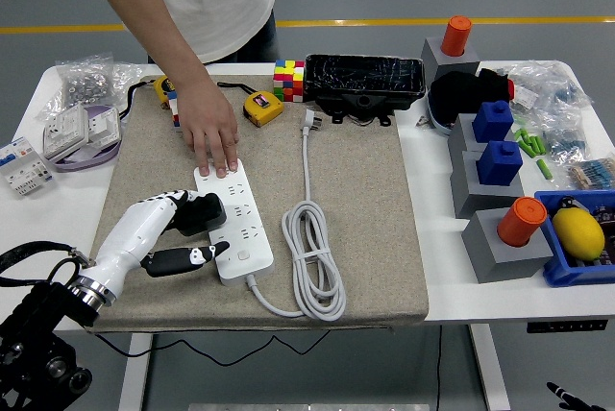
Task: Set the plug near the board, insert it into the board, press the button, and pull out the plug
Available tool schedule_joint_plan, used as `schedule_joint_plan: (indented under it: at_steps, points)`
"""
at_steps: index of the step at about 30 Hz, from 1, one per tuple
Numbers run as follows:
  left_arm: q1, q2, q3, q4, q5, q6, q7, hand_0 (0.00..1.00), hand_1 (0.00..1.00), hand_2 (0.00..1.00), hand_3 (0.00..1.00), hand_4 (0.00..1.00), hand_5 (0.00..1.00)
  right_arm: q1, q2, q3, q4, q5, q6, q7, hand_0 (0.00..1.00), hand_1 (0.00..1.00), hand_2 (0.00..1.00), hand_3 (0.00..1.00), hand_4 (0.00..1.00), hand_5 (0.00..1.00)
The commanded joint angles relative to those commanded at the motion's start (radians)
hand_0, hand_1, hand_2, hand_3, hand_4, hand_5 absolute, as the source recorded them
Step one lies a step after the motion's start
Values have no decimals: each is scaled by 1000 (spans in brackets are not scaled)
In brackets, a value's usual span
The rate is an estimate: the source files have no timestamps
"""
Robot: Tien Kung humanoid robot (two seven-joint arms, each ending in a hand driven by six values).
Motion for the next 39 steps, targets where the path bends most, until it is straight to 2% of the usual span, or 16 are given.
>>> schedule_joint_plan:
  at_steps: [10, 22, 26, 31, 35, 36, 37, 39]
  points:
    - [-17, -5, 13, -3, 2, -1, 1, 736, 773, 763, 747, 879, 597, -4, 2, 11, 0, -3, -1, 1, 657, 666, 672, 585, 998, 565]
    - [-61, -25, 44, 7, -9, -21, 18, 734, 773, 761, 748, 871, 600, -2, 4, 12, 0, -2, -2, 2, 658, 666, 670, 584, 998, 563]
    - [-61, -23, 43, -6, -14, -4, 0, 734, 775, 761, 748, 870, 598, -3, 4, 12, 0, -2, -2, 3, 656, 665, 670, 583, 998, 562]
    - [-34, -8, 16, -89, -17, 37, -33, 737, 777, 761, 744, 869, 597, -5, 2, 13, 0, -4, -3, 3, 657, 665, 670, 582, 998, 564]
    - [6, 17, -9, -179, -7, 39, -20, 737, 777, 761, 744, 869, 597, -7, 0, 15, 2, -6, -2, 2, 657, 665, 670, 582, 998, 564]
    - [22, 28, -18, -211, 2, 31, -3, 737, 777, 761, 744, 869, 597, -8, -2, 16, 2, -7, -2, 2, 657, 665, 670, 582, 998, 564]
    - [35, 38, -26, -240, 4, 17, 16, 426, 543, 557, 731, 857, 532, -8, -3, 17, 3, -8, -2, 2, 658, 665, 670, 583, 998, 560]
    - [58, 56, -41, -259, -1, -23, 64, 426, 543, 557, 731, 857, 532, -9, -6, 19, 4, -9, -2, 2, 658, 665, 670, 583, 998, 560]
